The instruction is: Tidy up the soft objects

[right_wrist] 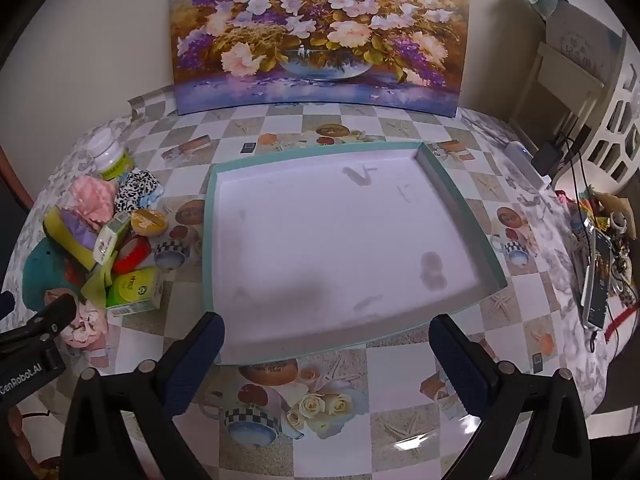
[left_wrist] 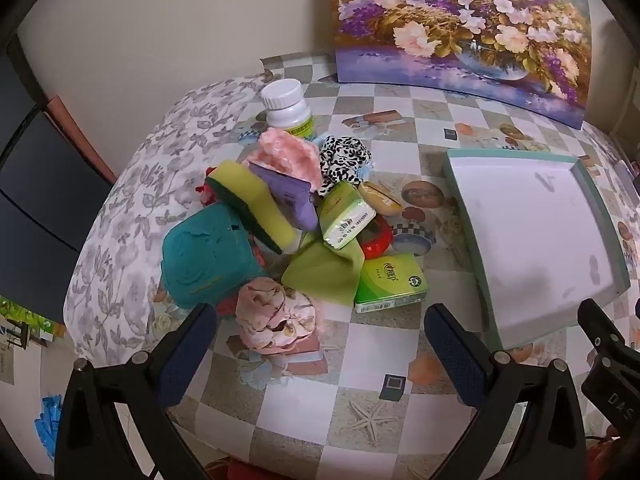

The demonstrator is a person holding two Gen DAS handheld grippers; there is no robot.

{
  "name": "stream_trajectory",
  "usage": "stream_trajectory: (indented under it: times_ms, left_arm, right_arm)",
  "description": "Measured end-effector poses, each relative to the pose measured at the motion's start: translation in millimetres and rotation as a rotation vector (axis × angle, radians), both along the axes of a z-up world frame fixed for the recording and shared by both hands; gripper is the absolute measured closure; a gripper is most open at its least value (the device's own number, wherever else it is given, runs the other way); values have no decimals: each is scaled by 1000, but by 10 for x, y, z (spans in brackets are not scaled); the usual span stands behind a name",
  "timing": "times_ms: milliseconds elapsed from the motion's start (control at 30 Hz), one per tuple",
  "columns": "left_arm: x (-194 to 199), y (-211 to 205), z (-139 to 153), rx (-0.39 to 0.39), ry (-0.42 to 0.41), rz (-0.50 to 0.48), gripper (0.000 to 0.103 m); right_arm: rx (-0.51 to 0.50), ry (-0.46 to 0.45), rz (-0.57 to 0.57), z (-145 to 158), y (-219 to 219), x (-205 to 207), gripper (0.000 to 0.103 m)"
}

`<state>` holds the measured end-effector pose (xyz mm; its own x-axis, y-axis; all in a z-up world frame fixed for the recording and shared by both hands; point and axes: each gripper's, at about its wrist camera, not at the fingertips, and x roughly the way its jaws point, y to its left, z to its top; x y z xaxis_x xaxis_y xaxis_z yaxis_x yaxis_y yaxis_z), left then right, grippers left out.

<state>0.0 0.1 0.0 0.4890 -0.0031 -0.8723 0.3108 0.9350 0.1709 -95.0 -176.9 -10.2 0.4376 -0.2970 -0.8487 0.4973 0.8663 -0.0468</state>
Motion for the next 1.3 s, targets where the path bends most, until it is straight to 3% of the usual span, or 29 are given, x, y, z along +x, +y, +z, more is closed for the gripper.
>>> stream_trajectory:
  times_ms: [1300]
  left_arm:
    - [0, 25, -66, 26, 27, 13, 0]
  right_arm:
    - [-6, 10, 1, -28, 15, -3, 0]
